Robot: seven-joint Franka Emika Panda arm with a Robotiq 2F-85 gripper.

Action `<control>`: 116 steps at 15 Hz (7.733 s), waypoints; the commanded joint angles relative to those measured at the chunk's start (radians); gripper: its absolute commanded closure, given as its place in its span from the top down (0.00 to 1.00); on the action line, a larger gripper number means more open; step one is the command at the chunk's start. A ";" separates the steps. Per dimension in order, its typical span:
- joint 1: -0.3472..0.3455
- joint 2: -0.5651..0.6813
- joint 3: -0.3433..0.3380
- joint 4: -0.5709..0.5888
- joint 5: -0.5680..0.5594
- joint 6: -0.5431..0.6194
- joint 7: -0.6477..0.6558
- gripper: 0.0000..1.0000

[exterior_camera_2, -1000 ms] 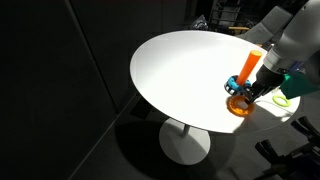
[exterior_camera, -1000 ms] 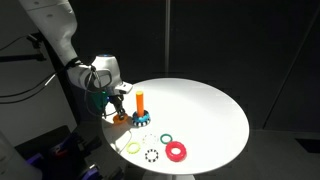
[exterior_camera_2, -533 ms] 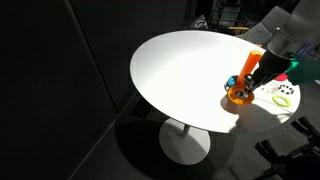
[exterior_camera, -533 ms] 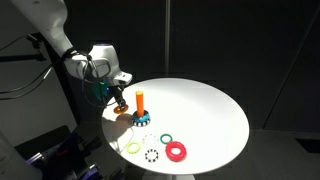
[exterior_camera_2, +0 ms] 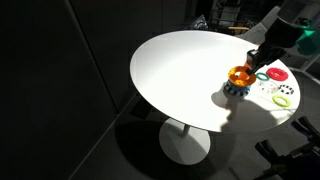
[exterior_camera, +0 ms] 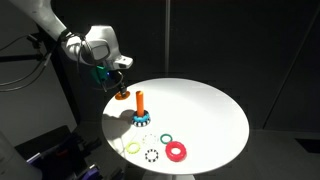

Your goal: Pick up the orange ring from the table and put it on the ring holder

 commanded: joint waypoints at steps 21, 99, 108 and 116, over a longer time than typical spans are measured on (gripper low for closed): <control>-0.167 -0.082 0.030 0.183 0.027 -0.198 0.069 0.04; -0.226 -0.035 -0.082 0.113 0.187 -0.190 -0.011 0.29; -0.224 -0.038 -0.082 0.108 0.193 -0.202 -0.027 0.99; -0.218 -0.146 -0.077 0.088 0.170 -0.392 -0.158 1.00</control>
